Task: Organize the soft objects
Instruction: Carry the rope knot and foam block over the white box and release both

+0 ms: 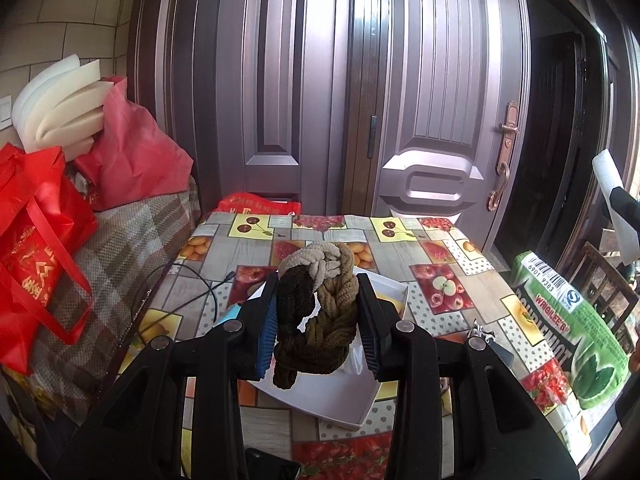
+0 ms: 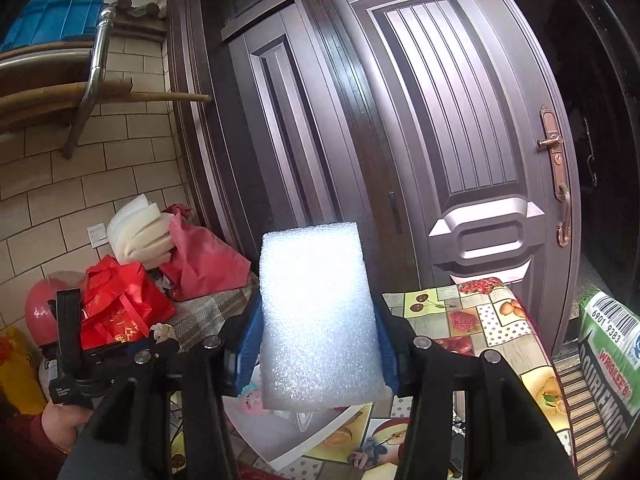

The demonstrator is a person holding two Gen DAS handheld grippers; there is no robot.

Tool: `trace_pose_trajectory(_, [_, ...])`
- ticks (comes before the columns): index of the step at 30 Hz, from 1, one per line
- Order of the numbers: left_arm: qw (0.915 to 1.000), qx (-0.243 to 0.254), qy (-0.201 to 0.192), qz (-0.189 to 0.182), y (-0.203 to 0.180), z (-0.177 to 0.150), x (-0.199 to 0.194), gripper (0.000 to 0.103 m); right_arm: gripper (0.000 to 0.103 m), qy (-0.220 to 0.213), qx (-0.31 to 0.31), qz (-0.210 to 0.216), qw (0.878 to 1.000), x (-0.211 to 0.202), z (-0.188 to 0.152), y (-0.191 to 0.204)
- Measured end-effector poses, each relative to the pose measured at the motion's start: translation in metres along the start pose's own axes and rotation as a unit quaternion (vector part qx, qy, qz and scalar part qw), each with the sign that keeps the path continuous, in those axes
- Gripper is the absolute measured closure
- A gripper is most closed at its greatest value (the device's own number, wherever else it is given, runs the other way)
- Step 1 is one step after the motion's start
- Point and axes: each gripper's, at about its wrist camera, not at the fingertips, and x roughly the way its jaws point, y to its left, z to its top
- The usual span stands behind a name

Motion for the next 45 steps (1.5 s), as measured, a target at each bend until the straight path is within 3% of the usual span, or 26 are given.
trace_pose_trajectory(7, [0.9997,0.02,-0.012,0.002,0.005,0.023,0.006,0.068,0.053,-0.011,-0.017,0.006,1.0,0.007,0.017,0.012])
trace_pose_trajectory(12, [0.9968,0.024,-0.075,-0.005,0.009,0.082,-0.016,0.068,0.053,-0.063,-0.048,0.011,0.997,0.008,0.057,0.036])
trace_pose_trajectory(14, [0.9962,0.009,-0.086,-0.014,0.013,0.091,-0.019,0.068,0.053,-0.084,-0.1,0.001,0.991,0.008,0.057,0.06])
trace_pose_trajectory(16, [0.9963,-0.001,-0.085,-0.018,0.016,0.089,-0.015,0.068,0.053,-0.083,-0.105,0.026,0.991,0.012,0.054,0.073])
trace_pose_trajectory(22, [0.9991,-0.009,-0.037,-0.017,0.021,0.065,0.023,0.068,0.053,-0.03,-0.065,0.052,0.996,0.051,0.039,0.074])
trace_pose_trajectory(33, [0.9992,-0.03,0.024,-0.014,0.034,0.043,0.091,0.068,0.053,0.066,-0.016,0.045,0.997,0.122,0.005,0.045])
trace_pose_trajectory(38, [0.9937,-0.063,0.083,-0.041,0.042,0.022,0.144,0.067,0.053,0.134,0.018,0.044,0.99,0.169,-0.029,0.028])
trace_pose_trajectory(45, [0.985,-0.076,0.151,-0.034,0.046,-0.02,0.204,0.067,0.053,0.219,0.055,0.026,0.974,0.218,-0.086,0.008])
